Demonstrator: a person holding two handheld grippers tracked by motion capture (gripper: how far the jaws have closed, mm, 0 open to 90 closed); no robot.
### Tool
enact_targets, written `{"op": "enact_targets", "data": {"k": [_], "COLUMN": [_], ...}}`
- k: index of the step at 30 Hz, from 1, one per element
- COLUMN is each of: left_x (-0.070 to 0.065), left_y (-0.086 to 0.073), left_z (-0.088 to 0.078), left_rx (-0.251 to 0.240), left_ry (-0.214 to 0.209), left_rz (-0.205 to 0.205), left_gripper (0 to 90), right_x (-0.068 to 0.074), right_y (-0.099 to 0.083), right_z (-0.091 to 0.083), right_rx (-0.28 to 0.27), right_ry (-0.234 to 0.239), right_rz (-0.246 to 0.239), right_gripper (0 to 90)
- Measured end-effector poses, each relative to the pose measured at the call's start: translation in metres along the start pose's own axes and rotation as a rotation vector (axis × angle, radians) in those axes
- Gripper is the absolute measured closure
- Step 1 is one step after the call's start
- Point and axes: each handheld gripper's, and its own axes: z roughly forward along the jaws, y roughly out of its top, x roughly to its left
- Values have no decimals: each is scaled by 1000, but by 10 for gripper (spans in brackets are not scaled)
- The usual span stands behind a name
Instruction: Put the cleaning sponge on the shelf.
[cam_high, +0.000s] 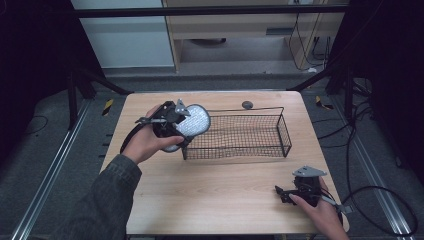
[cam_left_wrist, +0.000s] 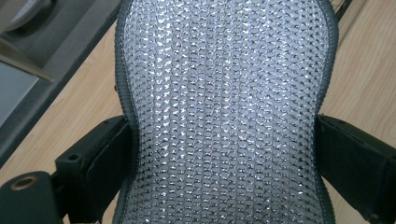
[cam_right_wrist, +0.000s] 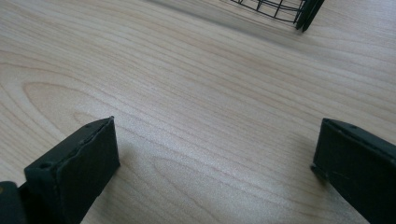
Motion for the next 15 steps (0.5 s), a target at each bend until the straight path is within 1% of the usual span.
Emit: {"op": "enact_targets", "data": {"k": [3,4,5,7,9,10,13,15], "left_x": [4,5,5,7,10,13,17,18], "left_y": [8,11,15,23,31,36,43,47], "left_z": [4,6,8,14,19,22,30,34], "left_rx": [3,0,-3,2,10,18,31,39], "left_ry": [10,5,0,2,7,2,-12,-3], "left_rz": [14,14,17,47,63,72,81,89], "left_gripper": [65,65,65,65,65,65,66,66], "right_x": [-1,-1,-1,-1,-1,-1,-1,0], "right_y": [0,1,1,1,1,1,1,1], "right_z": [1,1,1,1,1,1,1,1], "right_rx": [-1,-1,0,1,0,-1,0,-1], "right_ry": [-3,-3,0,-1,-2,-2,-2,-2], "right_rz": [-9,-8,6,3,2,2,1,9], "right_gripper": [4,4,5,6,6,6,6,6]}}
